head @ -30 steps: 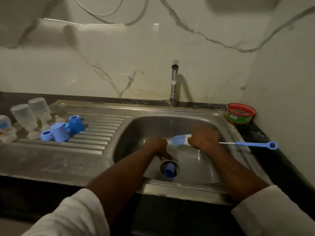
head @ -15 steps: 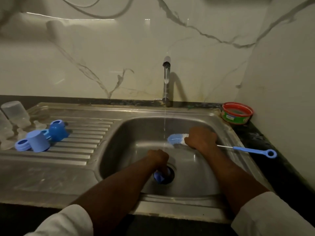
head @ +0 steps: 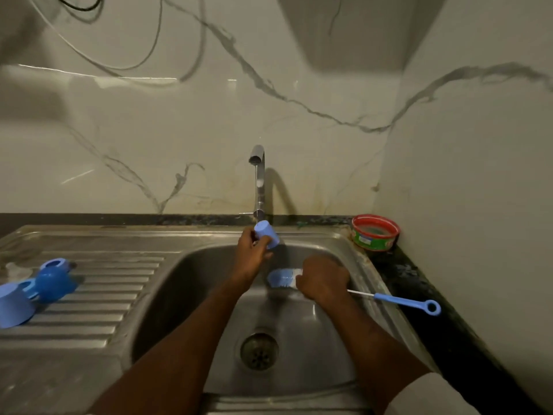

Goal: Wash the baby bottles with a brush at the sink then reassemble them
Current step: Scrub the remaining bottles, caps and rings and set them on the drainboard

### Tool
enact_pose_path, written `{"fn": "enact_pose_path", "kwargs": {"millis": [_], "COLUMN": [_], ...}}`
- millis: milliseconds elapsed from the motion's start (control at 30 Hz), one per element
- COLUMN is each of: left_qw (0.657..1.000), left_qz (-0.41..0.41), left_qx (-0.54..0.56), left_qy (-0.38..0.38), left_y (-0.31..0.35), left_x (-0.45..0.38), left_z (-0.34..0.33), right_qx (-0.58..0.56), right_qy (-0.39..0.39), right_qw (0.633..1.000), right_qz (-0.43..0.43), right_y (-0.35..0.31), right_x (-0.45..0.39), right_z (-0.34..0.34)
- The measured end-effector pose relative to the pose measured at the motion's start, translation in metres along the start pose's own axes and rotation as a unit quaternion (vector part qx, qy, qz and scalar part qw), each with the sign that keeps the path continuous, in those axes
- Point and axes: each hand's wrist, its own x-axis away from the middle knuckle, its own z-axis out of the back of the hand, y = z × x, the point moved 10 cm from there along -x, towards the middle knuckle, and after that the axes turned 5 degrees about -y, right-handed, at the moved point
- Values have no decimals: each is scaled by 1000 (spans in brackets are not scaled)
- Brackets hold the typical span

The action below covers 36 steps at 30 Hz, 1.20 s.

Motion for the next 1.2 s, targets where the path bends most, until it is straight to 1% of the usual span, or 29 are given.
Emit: {"fn": "enact_pose_path", "kwargs": {"millis": [67, 133, 200, 267, 367, 433, 600, 633, 733, 800, 867, 933, 967, 1000, 1033, 1100, 1133, 1167, 1200], "left_qw": [997, 986, 979, 981, 991, 993, 988, 988, 994, 994, 987, 975, 969, 964, 959, 951, 948, 944, 942], "left_qz": [-63, -123, -152, -143, -97, -77, -37, -23, 36, 86, 131, 163, 177, 188, 189, 182, 180, 181, 186], "left_qx": [-47, -111, -130, -119, -82, -83, -150, -149, -100, -35, 33, 108, 141, 172, 201, 246, 262, 275, 280], "left_qy": [-5, 21, 46, 53, 31, 23, 4, 2, 19, 53, 90, 102, 98, 82, 70, 45, 35, 26, 23], "left_y": [7, 21, 28, 26, 11, 10, 0, -7, -18, -23, -26, -26, -25, -22, -19, -15, -13, -12, -12], "left_x": [2, 5, 5, 4, 0, -1, 0, 0, -2, -3, 2, 9, 11, 15, 18, 22, 24, 26, 26], "left_z": [3, 15, 27, 36, 37, 31, 24, 24, 30, 38, 42, 33, 27, 17, 9, -5, -10, -13, -15], "right_qx": [4, 13, 24, 35, 35, 32, 24, 26, 7, -23, -43, -60, -60, -55, -47, -38, -28, -26, -25], "right_qy": [-5, -10, -14, -16, -11, -7, 8, 14, 52, 89, 139, 214, 228, 213, 170, 69, 45, 50, 79], "right_qw": [1000, 1000, 1000, 999, 999, 999, 1000, 1000, 999, 996, 989, 975, 971, 974, 981, 996, 998, 998, 997], "right_qz": [0, -4, -2, 4, 16, 15, 10, 9, -1, -11, -7, 12, 32, 57, 75, 50, 28, 9, 4], "right_y": [1, 1, -3, -6, -11, -11, -12, -10, -4, -2, -8, -19, -29, -39, -48, -51, -47, -43, -39], "right_x": [-1, -3, -5, -5, -5, -4, 0, 1, 8, 14, 22, 36, 41, 44, 41, 29, 24, 21, 19], "right_z": [-2, -6, -6, -8, -7, -6, 1, 4, 21, 39, 59, 78, 83, 82, 73, 56, 53, 54, 60]}}
